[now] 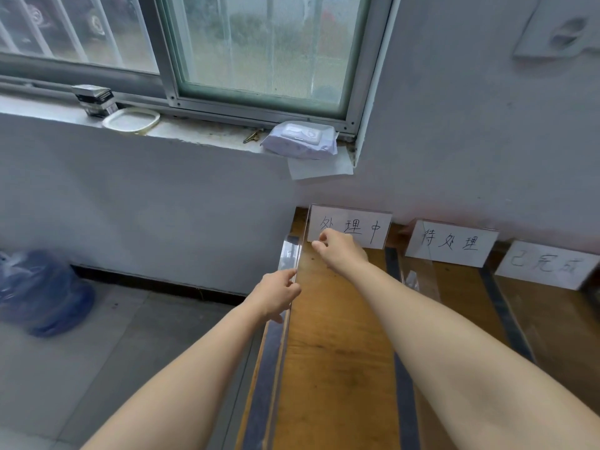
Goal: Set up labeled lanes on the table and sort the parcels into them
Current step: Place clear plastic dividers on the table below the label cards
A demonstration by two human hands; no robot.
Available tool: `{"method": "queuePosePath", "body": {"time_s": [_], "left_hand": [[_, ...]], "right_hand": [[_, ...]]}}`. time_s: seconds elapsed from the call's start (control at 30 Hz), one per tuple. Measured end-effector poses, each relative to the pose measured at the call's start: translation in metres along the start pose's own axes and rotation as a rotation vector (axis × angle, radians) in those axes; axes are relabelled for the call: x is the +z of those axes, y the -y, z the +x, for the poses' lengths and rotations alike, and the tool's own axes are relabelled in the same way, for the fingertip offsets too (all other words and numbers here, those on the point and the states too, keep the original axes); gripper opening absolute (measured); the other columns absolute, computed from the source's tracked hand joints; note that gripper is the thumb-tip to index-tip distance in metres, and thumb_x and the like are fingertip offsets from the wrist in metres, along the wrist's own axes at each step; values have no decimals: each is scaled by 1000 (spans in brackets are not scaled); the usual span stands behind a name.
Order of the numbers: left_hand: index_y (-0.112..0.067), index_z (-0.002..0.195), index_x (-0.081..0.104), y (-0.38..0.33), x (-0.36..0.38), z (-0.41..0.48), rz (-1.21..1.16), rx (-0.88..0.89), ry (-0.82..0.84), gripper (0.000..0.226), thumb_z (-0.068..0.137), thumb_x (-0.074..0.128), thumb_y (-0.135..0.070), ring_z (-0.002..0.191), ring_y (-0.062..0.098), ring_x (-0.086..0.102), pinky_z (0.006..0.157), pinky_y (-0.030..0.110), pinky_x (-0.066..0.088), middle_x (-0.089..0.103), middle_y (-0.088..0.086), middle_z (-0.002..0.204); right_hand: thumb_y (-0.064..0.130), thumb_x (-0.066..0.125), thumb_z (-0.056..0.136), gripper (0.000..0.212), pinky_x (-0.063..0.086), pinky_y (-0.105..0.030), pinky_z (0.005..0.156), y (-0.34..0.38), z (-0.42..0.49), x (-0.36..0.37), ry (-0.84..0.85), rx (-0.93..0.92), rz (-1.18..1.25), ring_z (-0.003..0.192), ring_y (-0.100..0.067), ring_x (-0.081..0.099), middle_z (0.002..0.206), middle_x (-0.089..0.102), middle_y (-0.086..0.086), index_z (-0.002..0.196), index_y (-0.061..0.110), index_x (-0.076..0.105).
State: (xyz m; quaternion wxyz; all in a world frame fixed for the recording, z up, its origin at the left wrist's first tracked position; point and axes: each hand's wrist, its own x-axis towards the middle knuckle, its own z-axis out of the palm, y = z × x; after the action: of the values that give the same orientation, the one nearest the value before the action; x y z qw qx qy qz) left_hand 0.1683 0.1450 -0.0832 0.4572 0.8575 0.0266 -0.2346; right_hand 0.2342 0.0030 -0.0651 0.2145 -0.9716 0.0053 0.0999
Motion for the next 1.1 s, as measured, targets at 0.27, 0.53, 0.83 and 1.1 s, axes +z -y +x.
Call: {"method": "queuePosePath", "body": {"time_s": [0.27,0.53,0.83,1.1], "left_hand": [[-15,144,38,-15,-10,11,-33,-51,-140,50,96,35,-5,82,22,62,44,31,54,53,7,122],[-16,145,35,-32,6,19,-10,-71,-118,49,98,34,-6,88,24,60,50,34,53,49,7,118],[-14,144,36,-42,20,20,35,-53,-140,44,100,33,-9,86,21,56,62,37,55,49,9,123],[-17,151,21,-35,23,23,85,-62,-121,56,99,42,-14,109,32,56,69,37,56,43,15,141]], "right_hand": [[33,45,99,35,43,-38,90,-51,-1,-36,-173,4,-341,120,-29,49,130,54,-8,130,17,52],[20,55,92,46,43,-41,92,-99,-21,-53,-215,321,-339,127,-32,40,143,35,-12,136,14,42],[-2,44,94,68,44,-35,65,-124,-29,-50,-118,438,-233,102,-29,60,134,52,-17,153,8,12],[1,38,98,43,40,-31,63,-130,-28,-46,-130,386,-259,93,-29,57,122,58,-15,140,5,38]]}}
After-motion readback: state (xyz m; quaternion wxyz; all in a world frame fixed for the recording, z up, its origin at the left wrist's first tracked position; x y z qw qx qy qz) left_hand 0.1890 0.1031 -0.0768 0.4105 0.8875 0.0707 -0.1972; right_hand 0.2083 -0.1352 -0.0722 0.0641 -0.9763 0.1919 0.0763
